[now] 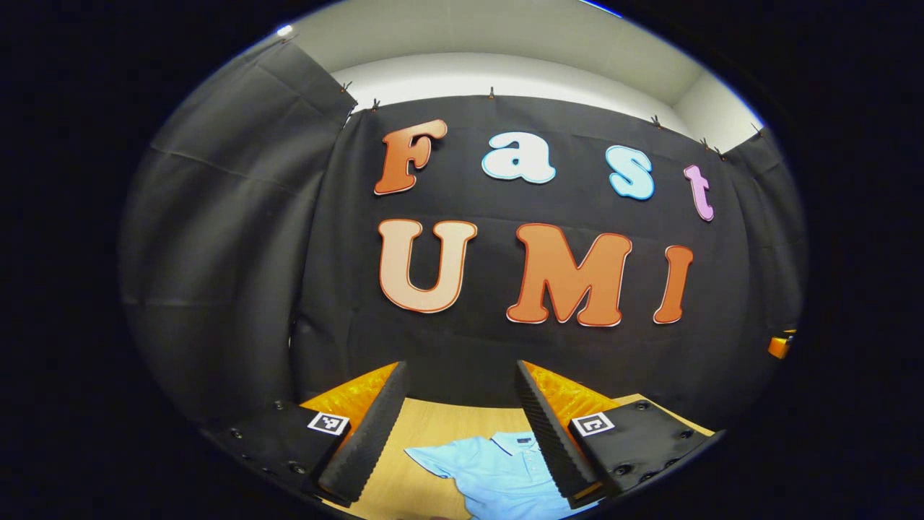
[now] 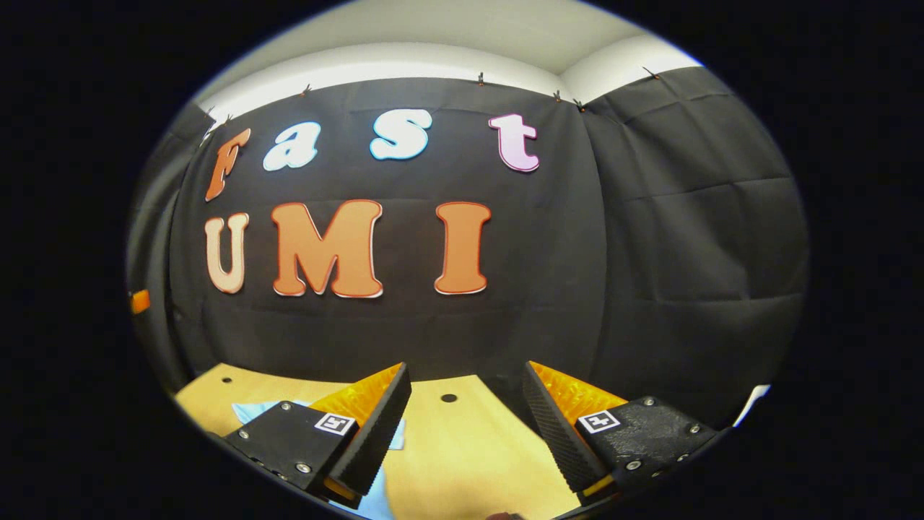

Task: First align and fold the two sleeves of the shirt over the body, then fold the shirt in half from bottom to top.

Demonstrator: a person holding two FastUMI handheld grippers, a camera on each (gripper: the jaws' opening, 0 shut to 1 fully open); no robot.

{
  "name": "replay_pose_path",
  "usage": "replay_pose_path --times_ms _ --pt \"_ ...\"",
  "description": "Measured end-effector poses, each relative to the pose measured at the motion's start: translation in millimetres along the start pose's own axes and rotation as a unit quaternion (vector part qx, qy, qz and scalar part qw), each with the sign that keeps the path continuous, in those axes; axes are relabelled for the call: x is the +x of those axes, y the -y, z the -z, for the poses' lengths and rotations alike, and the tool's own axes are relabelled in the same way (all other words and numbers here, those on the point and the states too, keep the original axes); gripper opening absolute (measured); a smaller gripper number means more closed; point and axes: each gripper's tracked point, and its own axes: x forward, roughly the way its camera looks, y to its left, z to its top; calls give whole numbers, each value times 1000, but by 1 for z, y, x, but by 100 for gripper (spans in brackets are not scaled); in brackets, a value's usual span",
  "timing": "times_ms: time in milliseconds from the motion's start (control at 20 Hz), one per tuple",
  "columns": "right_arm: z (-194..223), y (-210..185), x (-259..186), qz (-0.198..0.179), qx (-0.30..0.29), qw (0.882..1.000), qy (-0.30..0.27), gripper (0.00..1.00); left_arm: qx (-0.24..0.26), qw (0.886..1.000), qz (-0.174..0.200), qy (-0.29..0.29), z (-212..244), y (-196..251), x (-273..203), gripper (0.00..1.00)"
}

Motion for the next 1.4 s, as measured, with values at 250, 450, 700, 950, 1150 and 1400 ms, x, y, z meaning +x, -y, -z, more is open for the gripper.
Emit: replay_pose_path --times_ms 250,450,700,950,1150,1400 --pt "5 -50 -4 14 22 999 -28 96 -8 1000 5 -22 13 -56 24 96" --pt "6 -59 15 33 19 998 -52 96 -13 1000 -3 -25 17 -80 37 96" --pt "48 -76 68 17 24 988 -152 96 -11 999 -11 -31 23 -88 47 96" --pt "107 -96 137 -13 -54 967 -249 96 -13 999 -30 -36 27 -100 58 96" --pt "169 -119 192 -43 -115 937 -326 97 -3 998 -47 -42 30 -114 61 96" --pt "257 -134 238 -57 -161 893 -415 98 17 994 -85 -61 43 -142 54 96"
